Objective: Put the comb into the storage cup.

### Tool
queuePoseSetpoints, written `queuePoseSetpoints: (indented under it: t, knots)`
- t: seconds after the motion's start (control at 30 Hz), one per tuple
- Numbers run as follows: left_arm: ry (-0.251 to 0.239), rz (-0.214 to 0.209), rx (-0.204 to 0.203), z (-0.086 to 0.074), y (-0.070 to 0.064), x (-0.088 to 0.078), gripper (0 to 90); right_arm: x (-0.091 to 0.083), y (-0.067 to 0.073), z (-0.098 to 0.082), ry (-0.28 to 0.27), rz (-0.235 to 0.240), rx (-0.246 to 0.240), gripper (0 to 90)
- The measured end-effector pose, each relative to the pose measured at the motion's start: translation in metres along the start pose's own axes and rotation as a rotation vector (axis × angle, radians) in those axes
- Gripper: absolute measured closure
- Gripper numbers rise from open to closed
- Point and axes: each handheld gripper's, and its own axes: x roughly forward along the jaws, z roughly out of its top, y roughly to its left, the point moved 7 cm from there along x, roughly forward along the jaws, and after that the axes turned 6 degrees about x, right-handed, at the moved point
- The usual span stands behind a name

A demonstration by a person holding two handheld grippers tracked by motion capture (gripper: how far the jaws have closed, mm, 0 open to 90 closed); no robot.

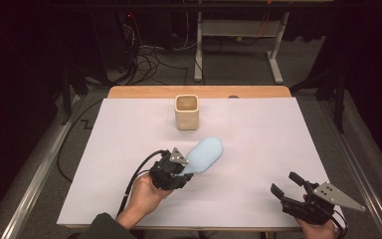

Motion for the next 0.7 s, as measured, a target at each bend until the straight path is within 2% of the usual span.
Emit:
queuePoseSetpoints:
  t: [0.7]
  knots:
    - [-0.023,-0.011,0.033,0.014,-0.008,0.005,69.5,0.009,0.01,0.001,0.011,0.04,-0.002,20.6]
